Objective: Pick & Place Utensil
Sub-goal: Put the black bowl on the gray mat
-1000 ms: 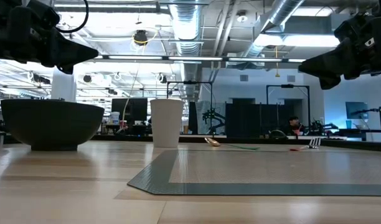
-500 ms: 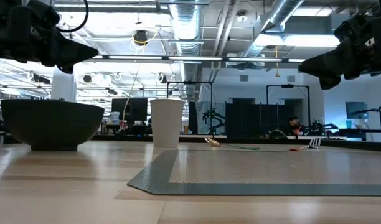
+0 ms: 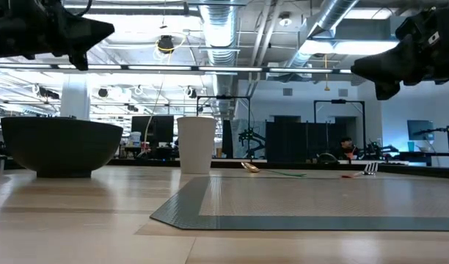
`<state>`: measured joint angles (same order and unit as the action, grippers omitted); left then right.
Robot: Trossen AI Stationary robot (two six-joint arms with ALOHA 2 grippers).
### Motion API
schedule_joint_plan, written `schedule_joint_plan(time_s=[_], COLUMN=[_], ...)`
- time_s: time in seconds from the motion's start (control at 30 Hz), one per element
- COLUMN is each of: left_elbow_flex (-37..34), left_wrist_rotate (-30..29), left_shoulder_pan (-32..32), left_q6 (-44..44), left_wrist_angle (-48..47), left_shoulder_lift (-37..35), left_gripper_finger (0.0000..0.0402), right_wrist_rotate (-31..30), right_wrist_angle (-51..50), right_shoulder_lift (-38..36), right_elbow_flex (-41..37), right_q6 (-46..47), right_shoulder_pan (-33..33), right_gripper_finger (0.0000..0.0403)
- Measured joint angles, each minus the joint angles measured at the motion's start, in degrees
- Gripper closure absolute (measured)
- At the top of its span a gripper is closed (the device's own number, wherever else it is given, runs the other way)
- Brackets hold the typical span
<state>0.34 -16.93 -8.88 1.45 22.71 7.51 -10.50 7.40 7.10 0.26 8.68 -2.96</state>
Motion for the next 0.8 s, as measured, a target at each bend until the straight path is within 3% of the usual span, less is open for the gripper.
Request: schedule_joint_plan(time_s=[0.1,0.23,0.4,0.7,0.8], left_elbow_flex=[0.0,0.0,1.37,15.83,22.95], left_wrist_rotate=[0.43,-2.82,-6.19,-4.34,-3.08], left_shoulder_pan=[-0.02,-0.02,0.0,-0.02,-0.52], left_q6=[-0.47,-0.76,-0.78,3.13,3.69], left_wrist_angle=[0.93,1.93,1.79,1.78,-3.84], left_shoulder_lift=[0.01,0.24,1.96,15.67,22.43], left_gripper_finger=[0.0385,0.0384,0.0357,0.0292,0.0287], right_wrist_rotate=[-0.08,-1.81,1.5,2.97,2.99], right_wrist_angle=[0.39,6.58,9.84,9.93,9.55], right_shoulder_lift=[0.01,0.01,0.31,4.02,4.69], right_elbow_flex=[0.0,0.01,3.85,9.69,9.74], right_q6=[1.02,-5.19,-7.57,-6.7,-4.55], right_shoulder_pan=[0.1,1.56,3.3,3.38,3.38], right_gripper_finger=[0.0329,0.0329,0.0311,0.0241,0.0228])
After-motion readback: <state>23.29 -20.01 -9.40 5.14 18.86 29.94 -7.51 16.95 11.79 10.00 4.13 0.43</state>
